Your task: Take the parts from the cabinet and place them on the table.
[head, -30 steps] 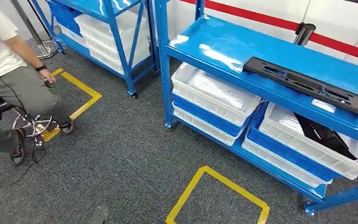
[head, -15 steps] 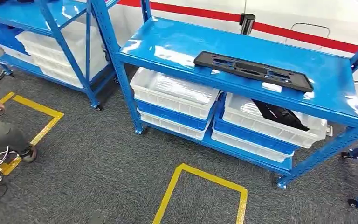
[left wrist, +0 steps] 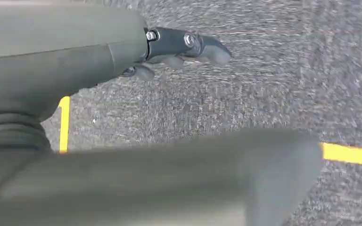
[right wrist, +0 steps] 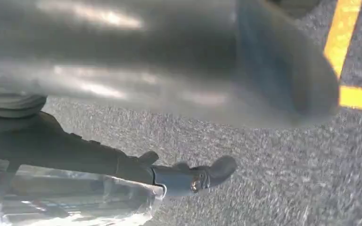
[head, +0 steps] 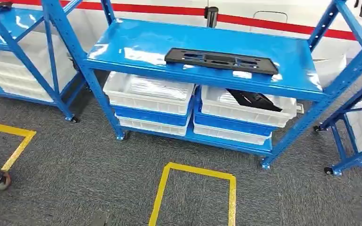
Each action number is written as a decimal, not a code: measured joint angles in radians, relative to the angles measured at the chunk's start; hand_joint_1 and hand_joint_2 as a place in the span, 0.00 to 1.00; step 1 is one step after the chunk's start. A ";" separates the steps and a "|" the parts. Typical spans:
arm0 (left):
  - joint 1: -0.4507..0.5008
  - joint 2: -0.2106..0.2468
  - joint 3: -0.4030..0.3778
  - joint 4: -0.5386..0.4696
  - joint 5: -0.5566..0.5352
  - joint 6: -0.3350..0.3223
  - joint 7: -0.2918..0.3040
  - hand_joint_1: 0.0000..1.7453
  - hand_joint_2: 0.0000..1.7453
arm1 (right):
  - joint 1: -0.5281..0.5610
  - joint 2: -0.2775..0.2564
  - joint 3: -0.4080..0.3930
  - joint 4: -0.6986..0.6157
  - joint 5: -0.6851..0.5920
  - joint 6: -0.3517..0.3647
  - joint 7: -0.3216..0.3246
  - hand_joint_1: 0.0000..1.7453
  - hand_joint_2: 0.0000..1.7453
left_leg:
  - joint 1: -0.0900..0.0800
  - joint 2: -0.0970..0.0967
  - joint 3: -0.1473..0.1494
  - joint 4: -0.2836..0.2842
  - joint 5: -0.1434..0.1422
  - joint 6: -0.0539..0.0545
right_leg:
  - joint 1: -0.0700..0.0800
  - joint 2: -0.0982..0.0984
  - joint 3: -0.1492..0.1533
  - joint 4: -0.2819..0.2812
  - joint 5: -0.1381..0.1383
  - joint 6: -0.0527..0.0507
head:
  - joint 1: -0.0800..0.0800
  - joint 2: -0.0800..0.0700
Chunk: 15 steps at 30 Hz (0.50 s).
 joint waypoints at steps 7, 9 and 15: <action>-0.003 -0.001 0.000 0.000 -0.002 -0.009 0.010 0.00 1.00 | 0.004 0.000 -0.001 0.001 0.024 -0.008 0.032 0.00 0.00 | 0.016 -0.097 -0.099 0.225 -0.135 -0.022 | 0.003 0.033 -0.001 -0.002 0.000 -0.048 | -0.007 0.000; 0.002 -0.001 0.000 0.000 -0.003 -0.010 0.013 0.00 1.00 | 0.006 0.000 -0.001 0.001 0.029 -0.008 0.036 0.00 0.00 | 0.015 -0.100 -0.151 0.315 -0.147 -0.017 | 0.013 0.045 -0.001 -0.001 0.001 -0.053 | -0.006 0.000; -0.001 0.004 0.000 0.000 -0.003 -0.011 0.018 0.00 1.00 | 0.004 0.003 -0.001 0.001 0.032 -0.010 0.047 0.00 0.00 | -0.004 -0.100 -0.024 0.019 0.003 0.022 | 0.029 0.065 0.003 0.000 0.002 -0.049 | -0.004 0.000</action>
